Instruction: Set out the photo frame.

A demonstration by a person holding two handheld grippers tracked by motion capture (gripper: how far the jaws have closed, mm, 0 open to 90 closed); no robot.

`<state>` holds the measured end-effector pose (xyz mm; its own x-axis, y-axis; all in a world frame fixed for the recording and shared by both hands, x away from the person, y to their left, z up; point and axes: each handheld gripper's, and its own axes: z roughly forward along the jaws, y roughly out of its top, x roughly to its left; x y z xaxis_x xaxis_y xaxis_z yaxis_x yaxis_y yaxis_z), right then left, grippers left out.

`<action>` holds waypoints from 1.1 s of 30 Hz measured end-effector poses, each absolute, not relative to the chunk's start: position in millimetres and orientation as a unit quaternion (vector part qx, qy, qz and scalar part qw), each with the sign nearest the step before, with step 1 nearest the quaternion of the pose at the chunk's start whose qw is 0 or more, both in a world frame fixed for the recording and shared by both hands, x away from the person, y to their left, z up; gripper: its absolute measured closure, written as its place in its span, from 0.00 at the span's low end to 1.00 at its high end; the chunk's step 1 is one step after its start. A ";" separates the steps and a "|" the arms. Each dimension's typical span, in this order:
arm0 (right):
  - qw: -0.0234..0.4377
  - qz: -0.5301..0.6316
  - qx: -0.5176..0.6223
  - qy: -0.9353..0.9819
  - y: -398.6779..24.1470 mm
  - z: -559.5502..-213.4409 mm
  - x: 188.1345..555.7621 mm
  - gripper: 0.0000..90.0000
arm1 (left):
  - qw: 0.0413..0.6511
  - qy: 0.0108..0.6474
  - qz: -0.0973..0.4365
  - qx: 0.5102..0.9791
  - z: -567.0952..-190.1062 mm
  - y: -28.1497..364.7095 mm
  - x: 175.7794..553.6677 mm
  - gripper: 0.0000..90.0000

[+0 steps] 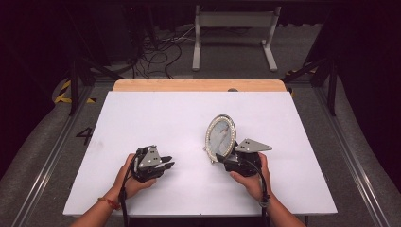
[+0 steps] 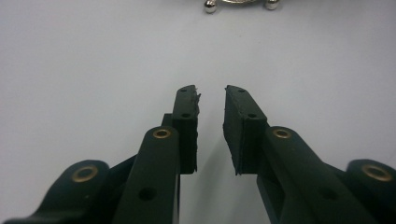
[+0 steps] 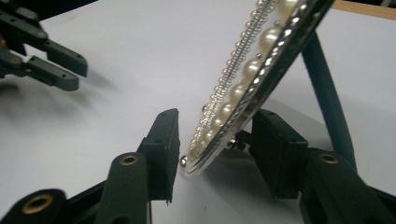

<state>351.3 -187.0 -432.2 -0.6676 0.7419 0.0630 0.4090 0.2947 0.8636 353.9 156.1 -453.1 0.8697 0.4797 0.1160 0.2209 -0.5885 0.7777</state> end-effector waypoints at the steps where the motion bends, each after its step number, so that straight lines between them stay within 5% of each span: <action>1: 0.178 0.467 0.367 0.785 -187.0 -432.2 351.3 0.60 | 0.407 0.200 0.159 0.877 -453.1 156.1 353.9 0.79; 9: 0.164 0.483 0.365 0.779 -185.9 -432.9 356.9 0.76 | 0.416 0.198 0.159 0.873 -451.4 160.4 352.1 0.66; 21: 0.123 0.494 0.347 0.787 -197.6 -432.6 367.6 0.79 | 0.421 0.193 0.167 0.870 -442.6 130.4 368.9 0.39; 33: 0.104 0.493 0.330 0.798 -203.2 -431.0 377.6 0.84 | 0.454 0.202 0.135 0.857 -434.8 99.4 421.0 0.33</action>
<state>377.6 -203.2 -431.0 -0.7603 0.6298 0.1591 0.4238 0.2953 0.8563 421.0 99.4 -434.8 0.8820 0.4688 0.0481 0.2239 -0.5066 0.8326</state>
